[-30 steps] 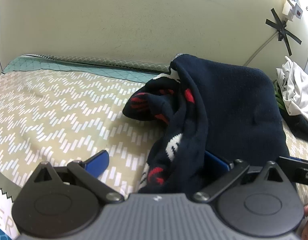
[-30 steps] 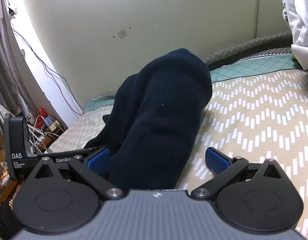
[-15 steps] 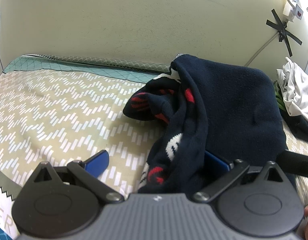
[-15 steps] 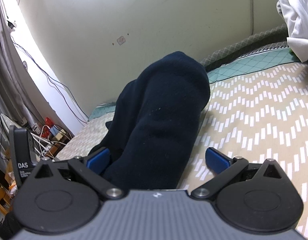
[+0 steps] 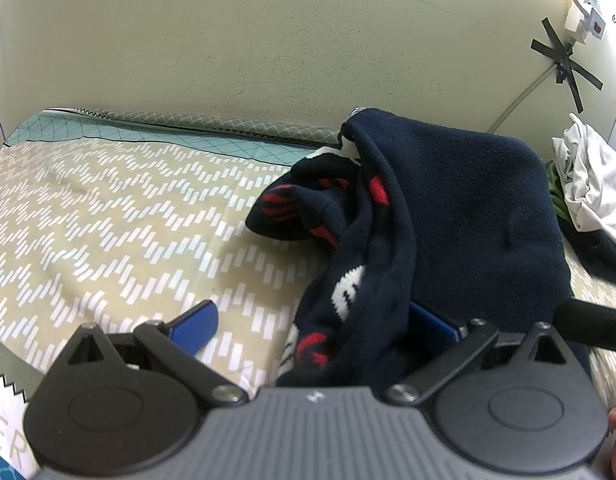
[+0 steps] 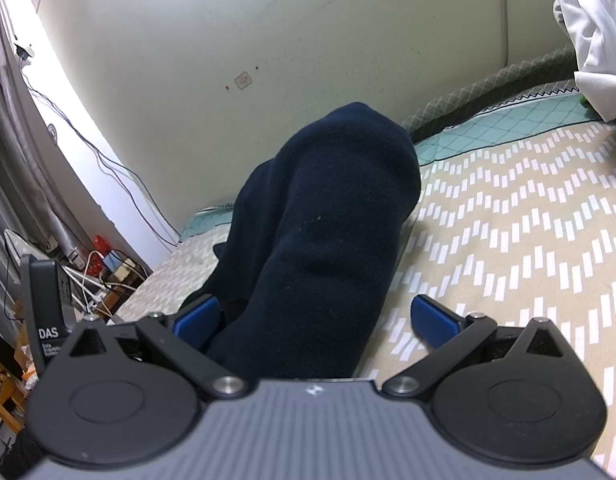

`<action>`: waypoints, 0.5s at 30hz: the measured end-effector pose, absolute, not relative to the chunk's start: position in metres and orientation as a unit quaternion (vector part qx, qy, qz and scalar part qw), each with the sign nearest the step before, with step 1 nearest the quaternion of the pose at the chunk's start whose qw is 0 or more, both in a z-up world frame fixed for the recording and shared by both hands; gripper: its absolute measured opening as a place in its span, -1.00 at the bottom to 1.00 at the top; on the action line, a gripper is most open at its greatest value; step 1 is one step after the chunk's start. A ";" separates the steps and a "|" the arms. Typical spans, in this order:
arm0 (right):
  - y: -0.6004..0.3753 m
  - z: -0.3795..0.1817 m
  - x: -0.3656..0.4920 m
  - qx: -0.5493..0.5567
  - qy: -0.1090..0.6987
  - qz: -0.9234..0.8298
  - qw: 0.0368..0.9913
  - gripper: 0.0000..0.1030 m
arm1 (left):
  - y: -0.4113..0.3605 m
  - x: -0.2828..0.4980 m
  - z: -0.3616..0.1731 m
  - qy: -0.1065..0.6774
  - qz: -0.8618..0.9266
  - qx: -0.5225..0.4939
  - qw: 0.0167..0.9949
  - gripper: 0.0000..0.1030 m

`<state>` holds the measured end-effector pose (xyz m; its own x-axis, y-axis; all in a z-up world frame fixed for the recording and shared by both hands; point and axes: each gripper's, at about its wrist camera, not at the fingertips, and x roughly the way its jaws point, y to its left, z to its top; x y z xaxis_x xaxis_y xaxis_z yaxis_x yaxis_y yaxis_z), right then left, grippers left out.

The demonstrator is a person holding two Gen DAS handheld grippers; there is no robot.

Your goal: Fold small clothes

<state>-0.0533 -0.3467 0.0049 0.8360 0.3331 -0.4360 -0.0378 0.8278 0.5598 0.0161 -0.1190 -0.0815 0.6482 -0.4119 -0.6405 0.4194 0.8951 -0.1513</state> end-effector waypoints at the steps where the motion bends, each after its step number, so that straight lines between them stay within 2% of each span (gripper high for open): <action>1: -0.347 0.005 -0.053 0.275 0.268 0.102 0.918 0.89 | -0.119 0.016 -0.081 0.351 -0.229 0.005 0.908 1.00; 15: -0.346 0.005 -0.053 0.275 0.268 0.101 0.918 0.89 | -0.115 0.012 -0.081 0.348 -0.225 -0.005 0.910 1.00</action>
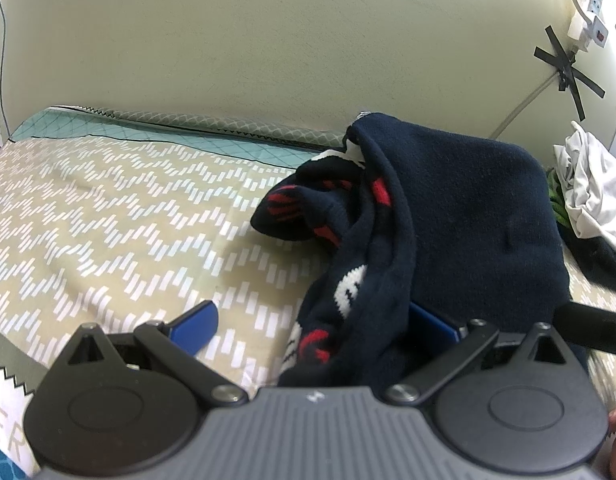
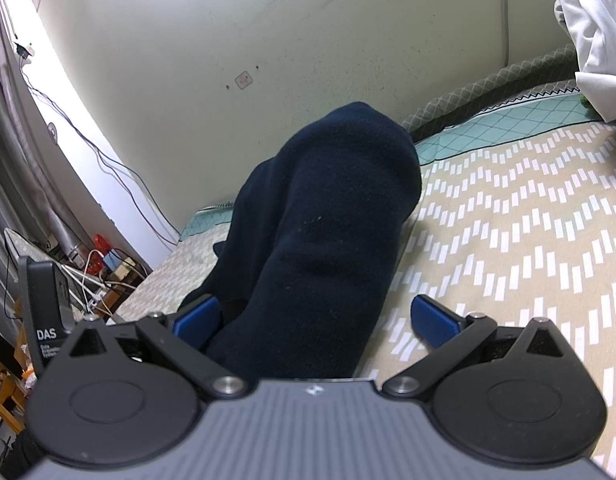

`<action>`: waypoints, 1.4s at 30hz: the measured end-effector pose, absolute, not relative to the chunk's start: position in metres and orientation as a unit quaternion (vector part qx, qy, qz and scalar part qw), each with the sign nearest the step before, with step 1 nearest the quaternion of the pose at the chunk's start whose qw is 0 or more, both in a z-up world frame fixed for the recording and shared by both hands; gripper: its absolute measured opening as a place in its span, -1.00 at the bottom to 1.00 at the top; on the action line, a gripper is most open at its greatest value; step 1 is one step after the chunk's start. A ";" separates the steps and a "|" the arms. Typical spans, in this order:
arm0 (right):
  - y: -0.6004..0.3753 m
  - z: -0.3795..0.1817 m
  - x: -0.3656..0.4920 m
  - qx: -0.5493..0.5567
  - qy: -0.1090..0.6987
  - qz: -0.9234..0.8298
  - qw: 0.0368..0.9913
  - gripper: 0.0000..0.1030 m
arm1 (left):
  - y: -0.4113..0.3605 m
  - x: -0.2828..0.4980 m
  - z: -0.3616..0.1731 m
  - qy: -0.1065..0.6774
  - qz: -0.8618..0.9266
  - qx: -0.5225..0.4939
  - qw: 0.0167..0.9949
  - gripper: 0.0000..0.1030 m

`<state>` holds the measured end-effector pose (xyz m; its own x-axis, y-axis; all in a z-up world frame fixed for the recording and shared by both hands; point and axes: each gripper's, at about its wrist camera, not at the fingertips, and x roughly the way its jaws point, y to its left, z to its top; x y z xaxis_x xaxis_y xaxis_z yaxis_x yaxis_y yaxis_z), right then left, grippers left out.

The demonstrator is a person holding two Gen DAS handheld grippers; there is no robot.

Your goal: Fold small clothes

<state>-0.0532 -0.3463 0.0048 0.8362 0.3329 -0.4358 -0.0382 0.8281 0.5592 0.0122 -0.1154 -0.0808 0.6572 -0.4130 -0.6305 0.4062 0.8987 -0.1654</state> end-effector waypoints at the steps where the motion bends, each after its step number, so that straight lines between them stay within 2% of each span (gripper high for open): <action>1: -0.346 0.005 -0.053 0.275 0.268 0.101 0.918 0.89 | -0.115 0.012 -0.081 0.348 -0.225 -0.005 0.910 1.00; 42: -0.347 0.005 -0.052 0.278 0.268 0.103 0.917 0.89 | -0.116 0.013 -0.080 0.351 -0.228 0.011 0.908 1.00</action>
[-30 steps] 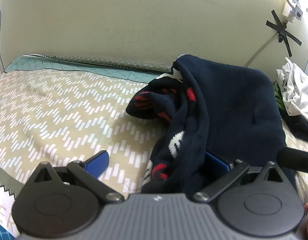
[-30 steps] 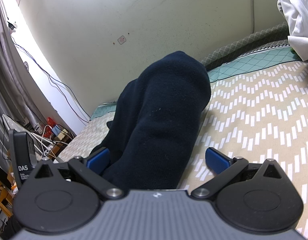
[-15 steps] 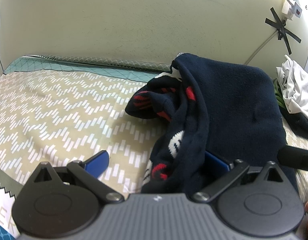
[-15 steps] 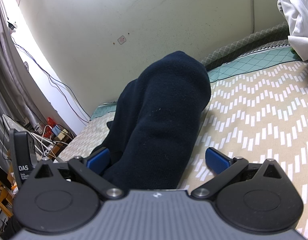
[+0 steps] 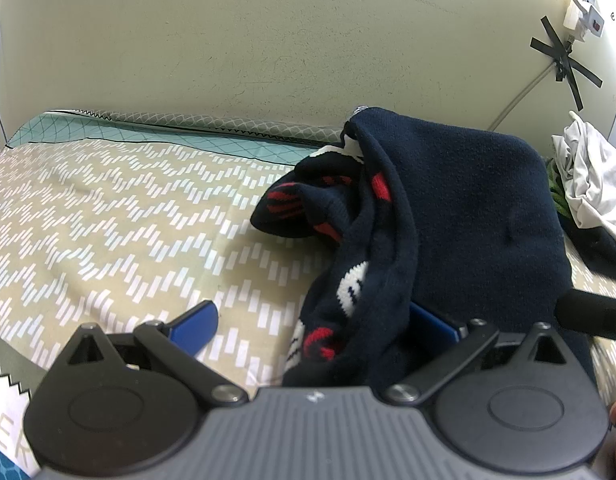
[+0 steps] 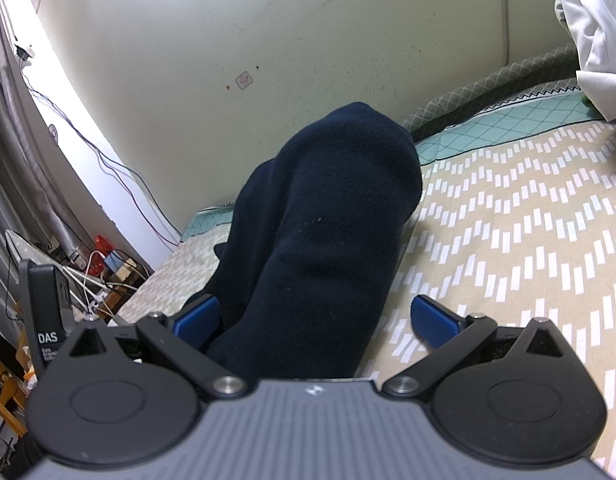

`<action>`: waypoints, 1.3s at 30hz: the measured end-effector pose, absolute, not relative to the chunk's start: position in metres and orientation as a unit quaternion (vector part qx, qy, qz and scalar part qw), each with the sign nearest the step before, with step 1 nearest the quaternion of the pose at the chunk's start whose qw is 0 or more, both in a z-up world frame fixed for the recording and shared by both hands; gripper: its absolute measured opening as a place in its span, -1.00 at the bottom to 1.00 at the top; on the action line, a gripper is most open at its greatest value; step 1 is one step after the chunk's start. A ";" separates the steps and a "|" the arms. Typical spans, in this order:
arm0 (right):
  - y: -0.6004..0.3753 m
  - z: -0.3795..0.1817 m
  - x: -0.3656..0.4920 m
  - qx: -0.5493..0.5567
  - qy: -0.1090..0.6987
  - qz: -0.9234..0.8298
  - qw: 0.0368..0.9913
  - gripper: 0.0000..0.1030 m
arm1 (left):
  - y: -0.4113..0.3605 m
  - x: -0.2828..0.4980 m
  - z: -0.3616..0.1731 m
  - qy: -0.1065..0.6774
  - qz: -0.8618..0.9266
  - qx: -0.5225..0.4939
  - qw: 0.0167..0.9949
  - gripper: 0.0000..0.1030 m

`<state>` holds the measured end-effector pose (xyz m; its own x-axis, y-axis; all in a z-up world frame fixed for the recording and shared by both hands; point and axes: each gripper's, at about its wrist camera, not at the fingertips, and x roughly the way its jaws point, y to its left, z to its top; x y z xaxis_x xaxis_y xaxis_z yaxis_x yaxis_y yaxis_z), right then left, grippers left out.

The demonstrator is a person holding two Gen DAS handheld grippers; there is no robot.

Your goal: Fold small clothes

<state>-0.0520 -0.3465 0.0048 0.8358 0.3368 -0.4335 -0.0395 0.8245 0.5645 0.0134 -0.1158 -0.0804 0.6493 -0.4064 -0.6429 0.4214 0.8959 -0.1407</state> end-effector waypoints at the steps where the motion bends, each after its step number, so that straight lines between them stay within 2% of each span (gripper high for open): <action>1: -0.347 0.005 -0.052 0.278 0.268 0.103 0.917 0.89 | -0.116 0.013 -0.080 0.351 -0.228 0.011 0.908 1.00; 30: -0.352 0.005 -0.045 0.285 0.280 0.107 0.911 0.89 | -0.112 0.015 -0.079 0.354 -0.238 0.002 0.905 1.00; 39: -0.341 0.006 0.008 0.255 0.309 0.120 0.908 0.87 | -0.114 0.041 -0.073 0.378 -0.257 -0.005 0.889 1.00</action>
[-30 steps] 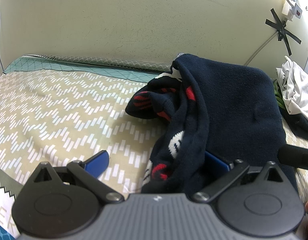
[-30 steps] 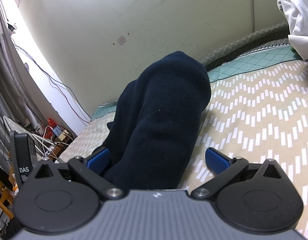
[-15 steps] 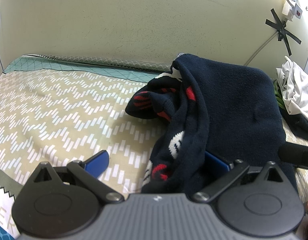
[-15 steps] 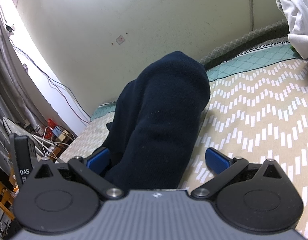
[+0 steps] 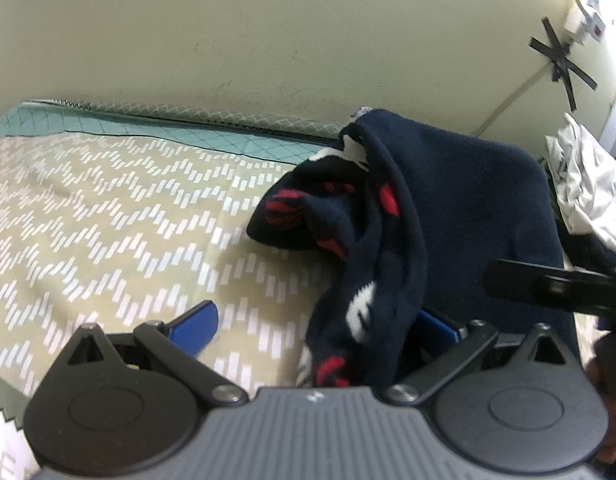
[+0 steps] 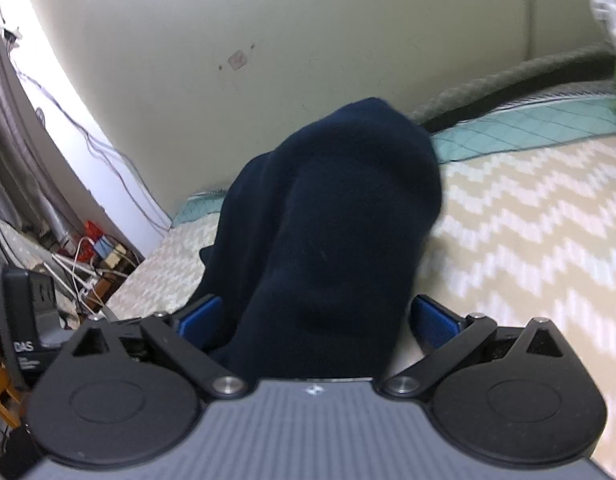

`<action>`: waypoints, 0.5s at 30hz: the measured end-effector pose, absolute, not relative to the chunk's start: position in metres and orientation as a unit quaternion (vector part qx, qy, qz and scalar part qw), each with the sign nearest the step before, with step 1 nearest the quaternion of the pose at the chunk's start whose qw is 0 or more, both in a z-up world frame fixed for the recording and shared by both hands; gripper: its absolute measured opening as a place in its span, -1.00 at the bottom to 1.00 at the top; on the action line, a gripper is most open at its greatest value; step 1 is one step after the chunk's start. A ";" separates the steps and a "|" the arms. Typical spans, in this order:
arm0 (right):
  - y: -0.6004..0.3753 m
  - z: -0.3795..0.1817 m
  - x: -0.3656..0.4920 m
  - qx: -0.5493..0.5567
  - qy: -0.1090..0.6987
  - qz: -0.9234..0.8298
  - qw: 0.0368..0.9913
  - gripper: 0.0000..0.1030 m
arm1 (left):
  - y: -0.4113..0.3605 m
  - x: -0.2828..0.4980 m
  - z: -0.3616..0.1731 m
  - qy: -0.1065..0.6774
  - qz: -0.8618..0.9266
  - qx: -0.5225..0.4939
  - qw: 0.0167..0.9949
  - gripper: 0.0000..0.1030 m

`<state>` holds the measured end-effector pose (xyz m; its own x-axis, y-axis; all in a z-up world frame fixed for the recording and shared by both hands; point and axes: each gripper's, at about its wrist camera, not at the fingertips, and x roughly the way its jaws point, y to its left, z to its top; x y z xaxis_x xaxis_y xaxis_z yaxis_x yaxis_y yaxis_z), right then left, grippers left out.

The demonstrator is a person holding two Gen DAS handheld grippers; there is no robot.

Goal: Fold small clothes
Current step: 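Grasp the folded sweater bundle with both grippers and lift it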

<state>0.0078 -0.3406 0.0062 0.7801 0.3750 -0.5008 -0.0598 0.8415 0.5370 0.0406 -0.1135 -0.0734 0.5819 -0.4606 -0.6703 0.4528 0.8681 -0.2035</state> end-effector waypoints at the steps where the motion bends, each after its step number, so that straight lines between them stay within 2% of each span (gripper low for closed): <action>1: -0.339 0.007 0.016 0.254 0.313 0.117 0.908 0.79 | -0.115 0.043 -0.074 0.373 -0.259 -0.008 0.891 1.00; 3: -0.335 0.008 0.029 0.246 0.324 0.104 0.907 0.50 | -0.118 0.044 -0.077 0.360 -0.259 -0.006 0.896 1.00; 4: -0.335 0.009 0.033 0.249 0.329 0.106 0.905 0.42 | -0.120 0.043 -0.077 0.359 -0.259 -0.004 0.897 0.98; 6: -0.336 0.013 0.031 0.252 0.328 0.113 0.903 0.26 | -0.120 0.040 -0.074 0.358 -0.273 -0.011 0.893 0.68; 8: -0.337 0.020 0.021 0.238 0.321 0.121 0.909 0.04 | -0.126 0.037 -0.068 0.372 -0.301 -0.038 0.877 -0.03; 11: -0.341 0.032 0.008 0.230 0.309 0.129 0.914 -0.12 | -0.157 0.023 -0.048 0.359 -0.305 -0.016 0.882 -0.06; 15: -0.362 0.066 -0.015 0.196 0.255 0.115 0.940 -0.14 | -0.213 0.010 -0.015 0.339 -0.350 0.005 0.873 -0.10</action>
<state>-0.0154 -0.3624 0.0665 0.8439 0.3163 -0.4333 -0.1165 0.8964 0.4276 0.0101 -0.2133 -0.0154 0.5247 -0.6080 -0.5958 0.6145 0.7549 -0.2291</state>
